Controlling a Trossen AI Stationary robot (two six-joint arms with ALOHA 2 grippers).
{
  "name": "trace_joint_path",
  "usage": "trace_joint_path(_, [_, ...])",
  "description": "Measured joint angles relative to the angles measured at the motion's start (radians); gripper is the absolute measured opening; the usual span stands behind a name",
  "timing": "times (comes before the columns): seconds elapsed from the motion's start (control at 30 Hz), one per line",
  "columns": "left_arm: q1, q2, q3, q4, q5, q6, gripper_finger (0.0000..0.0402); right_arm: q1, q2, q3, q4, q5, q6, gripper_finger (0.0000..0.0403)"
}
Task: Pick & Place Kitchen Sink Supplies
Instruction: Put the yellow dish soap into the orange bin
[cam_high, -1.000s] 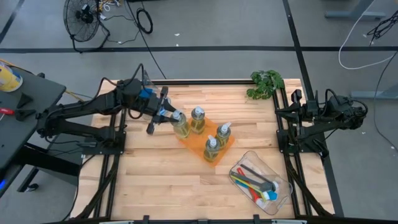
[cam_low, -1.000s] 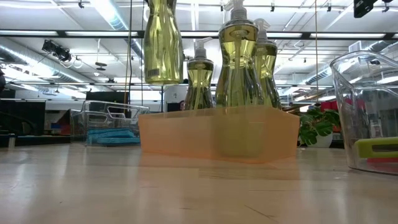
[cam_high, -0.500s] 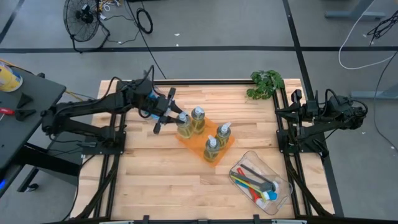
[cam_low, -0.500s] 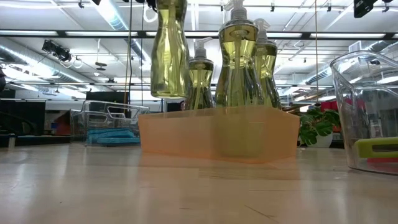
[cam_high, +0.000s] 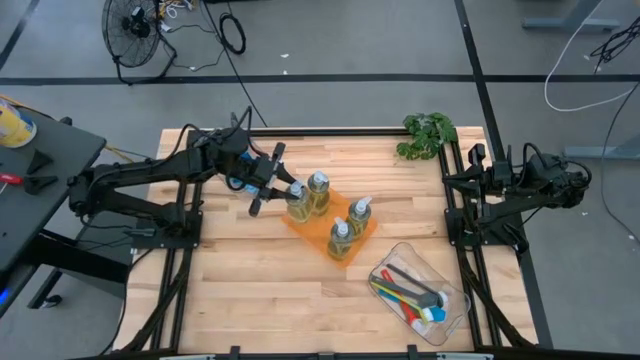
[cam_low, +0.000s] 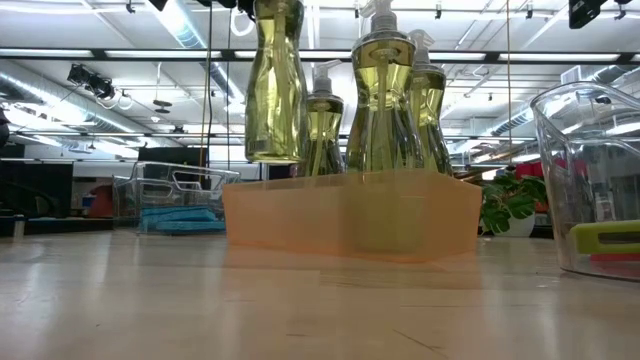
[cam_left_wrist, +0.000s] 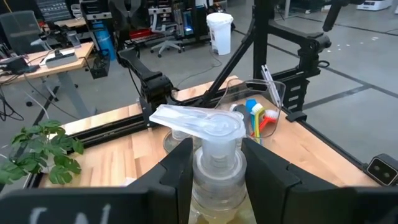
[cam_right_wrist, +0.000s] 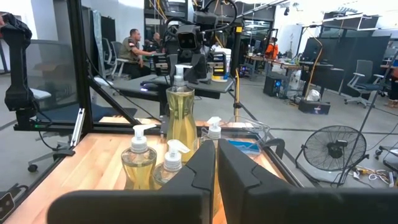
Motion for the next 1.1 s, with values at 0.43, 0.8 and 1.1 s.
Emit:
trace_joint_path(0.43, [0.000,0.000,0.000,0.042,0.019,0.005,0.0121,0.000,0.000,0.000,0.000,0.000,0.000,0.0021])
trace_joint_path(0.8, [0.000,0.000,-0.001,0.065,0.019,0.005,0.0121,0.000,0.000,0.000,0.000,0.000,0.000,0.0021])
trace_joint_path(1.1, [-0.003,-0.020,-0.130,0.214,0.025,-0.068,0.0121,0.000,0.000,0.000,0.000,0.000,0.000,0.0021])
